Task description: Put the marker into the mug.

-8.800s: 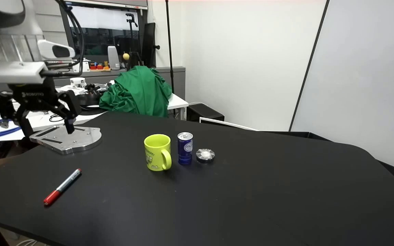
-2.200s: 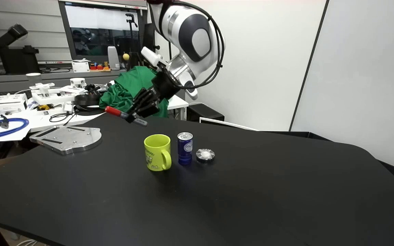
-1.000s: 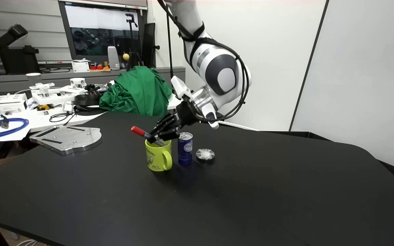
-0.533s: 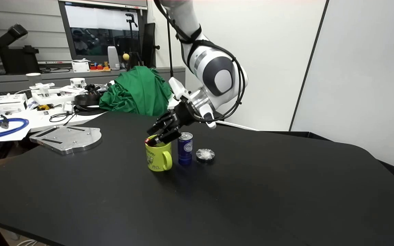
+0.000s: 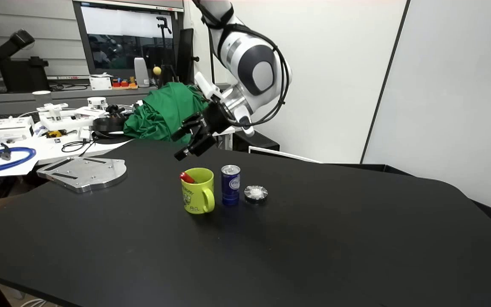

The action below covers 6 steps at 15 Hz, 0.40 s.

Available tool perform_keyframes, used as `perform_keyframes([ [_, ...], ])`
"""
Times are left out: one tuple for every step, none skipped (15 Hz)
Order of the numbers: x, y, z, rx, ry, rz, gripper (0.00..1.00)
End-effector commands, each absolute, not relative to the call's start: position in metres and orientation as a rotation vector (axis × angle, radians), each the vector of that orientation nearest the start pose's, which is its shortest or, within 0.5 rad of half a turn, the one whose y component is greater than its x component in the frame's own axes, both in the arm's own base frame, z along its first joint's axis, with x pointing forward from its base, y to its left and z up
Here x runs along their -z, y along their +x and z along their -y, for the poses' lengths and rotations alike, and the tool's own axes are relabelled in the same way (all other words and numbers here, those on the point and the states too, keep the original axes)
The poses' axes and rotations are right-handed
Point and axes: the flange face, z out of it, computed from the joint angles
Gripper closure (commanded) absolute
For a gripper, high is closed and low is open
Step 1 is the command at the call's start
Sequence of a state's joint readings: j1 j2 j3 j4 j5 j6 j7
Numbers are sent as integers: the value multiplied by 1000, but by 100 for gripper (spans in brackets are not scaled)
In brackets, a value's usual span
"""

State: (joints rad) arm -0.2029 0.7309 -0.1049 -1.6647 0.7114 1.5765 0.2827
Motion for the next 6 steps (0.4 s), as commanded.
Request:
perform_keyframes([
  [-174,590,103,-988,-2124,-1007,0],
  [-182,591,96,-988,-2131,-985,1],
  [-188,592,92,-986,-2136,-974,1],
  [-190,592,90,-985,-2139,-969,0],
  [-190,591,90,-985,-2138,-968,0],
  [-189,590,91,-987,-2137,-968,0],
])
